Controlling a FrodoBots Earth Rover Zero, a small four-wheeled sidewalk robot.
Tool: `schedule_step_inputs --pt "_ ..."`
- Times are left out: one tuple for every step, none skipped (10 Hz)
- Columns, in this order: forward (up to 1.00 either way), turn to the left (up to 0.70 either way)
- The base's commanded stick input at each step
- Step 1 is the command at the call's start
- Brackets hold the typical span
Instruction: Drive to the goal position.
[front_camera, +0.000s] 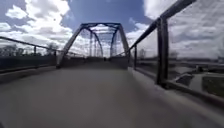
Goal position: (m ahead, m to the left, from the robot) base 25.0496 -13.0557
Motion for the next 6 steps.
schedule_step_inputs --pt "1.0 0.0" --pt "1.0 0.0" --pt "1.0 0.0" --pt "1.0 0.0" --pt "1.0 0.0" --pt "1.0 0.0"
